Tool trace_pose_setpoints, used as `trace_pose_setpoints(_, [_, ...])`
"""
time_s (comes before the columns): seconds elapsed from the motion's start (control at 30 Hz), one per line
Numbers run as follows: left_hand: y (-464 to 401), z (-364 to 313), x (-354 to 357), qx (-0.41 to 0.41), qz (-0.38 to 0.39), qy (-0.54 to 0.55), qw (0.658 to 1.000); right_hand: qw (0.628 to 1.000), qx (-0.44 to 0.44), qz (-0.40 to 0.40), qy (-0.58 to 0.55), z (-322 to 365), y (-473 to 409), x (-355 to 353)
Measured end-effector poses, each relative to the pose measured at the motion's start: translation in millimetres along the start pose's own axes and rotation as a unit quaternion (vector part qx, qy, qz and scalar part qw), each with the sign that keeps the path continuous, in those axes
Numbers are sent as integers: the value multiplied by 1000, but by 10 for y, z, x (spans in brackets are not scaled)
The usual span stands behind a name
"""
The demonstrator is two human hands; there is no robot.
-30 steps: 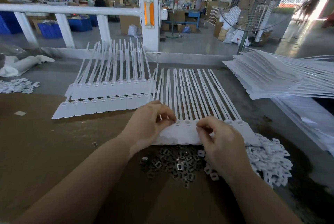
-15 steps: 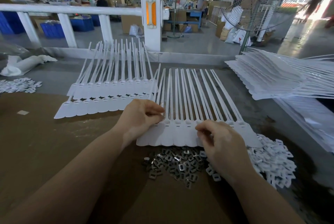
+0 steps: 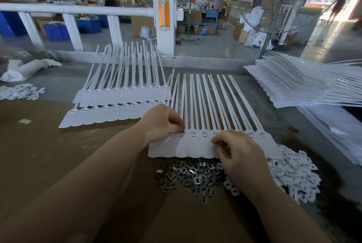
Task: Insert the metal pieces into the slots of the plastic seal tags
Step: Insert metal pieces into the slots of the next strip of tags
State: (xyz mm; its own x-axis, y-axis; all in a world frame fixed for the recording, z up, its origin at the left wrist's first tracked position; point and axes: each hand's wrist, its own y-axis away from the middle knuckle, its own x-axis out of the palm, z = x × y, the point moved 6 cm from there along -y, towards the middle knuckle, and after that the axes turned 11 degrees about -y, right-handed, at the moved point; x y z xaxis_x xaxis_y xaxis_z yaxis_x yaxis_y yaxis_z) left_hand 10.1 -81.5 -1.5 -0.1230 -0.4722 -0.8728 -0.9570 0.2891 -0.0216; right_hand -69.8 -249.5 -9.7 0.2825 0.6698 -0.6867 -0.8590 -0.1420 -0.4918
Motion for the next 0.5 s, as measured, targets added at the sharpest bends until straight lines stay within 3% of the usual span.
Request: trace_pose_setpoints(0.5, [-23, -2, -12, -18, -13, -28, 999, 1000, 10, 20, 8, -23, -10, 32])
